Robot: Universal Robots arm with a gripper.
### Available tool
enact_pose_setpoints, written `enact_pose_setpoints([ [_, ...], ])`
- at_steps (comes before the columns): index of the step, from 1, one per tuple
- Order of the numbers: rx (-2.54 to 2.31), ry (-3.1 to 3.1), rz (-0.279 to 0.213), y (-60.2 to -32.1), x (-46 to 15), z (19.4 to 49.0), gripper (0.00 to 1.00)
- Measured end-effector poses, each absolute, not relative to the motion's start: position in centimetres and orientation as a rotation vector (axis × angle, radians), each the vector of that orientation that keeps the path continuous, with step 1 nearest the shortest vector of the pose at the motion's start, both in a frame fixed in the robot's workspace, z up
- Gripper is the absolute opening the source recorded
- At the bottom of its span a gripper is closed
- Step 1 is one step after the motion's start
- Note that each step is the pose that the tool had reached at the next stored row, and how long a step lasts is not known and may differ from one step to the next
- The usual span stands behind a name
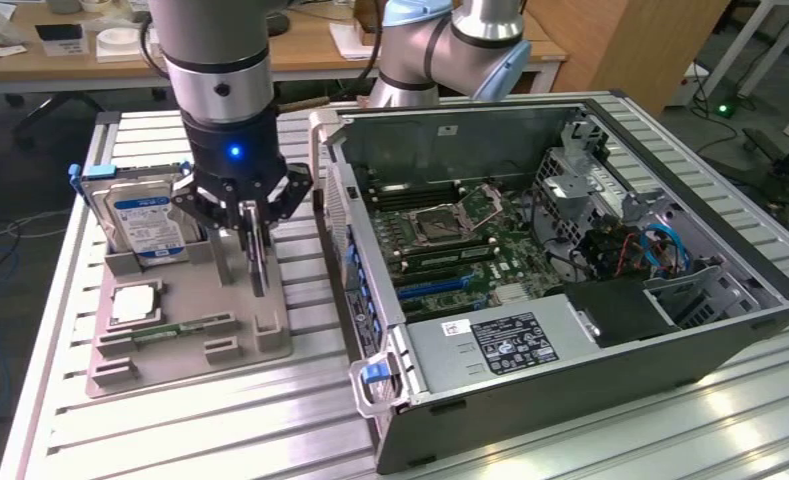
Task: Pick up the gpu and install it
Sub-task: 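Pick up the gpu and move the gpu toward the slot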
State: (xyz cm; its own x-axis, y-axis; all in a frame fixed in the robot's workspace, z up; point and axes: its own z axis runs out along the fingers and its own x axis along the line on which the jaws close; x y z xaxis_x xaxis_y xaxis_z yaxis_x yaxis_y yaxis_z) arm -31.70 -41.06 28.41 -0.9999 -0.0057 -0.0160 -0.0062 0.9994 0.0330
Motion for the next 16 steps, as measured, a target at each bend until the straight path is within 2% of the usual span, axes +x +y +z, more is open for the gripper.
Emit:
enact_pose_setpoints([
  [4, -0.01, 3.125, 0.05, -41.06, -31.7, 28.62, 0.28],
  [9, -0.01, 3.123, 0.015, -41.06, -31.7, 28.74, 0.28],
  [16, -0.01, 3.123, 0.013, -41.06, -31.71, 29.29, 0.28],
])
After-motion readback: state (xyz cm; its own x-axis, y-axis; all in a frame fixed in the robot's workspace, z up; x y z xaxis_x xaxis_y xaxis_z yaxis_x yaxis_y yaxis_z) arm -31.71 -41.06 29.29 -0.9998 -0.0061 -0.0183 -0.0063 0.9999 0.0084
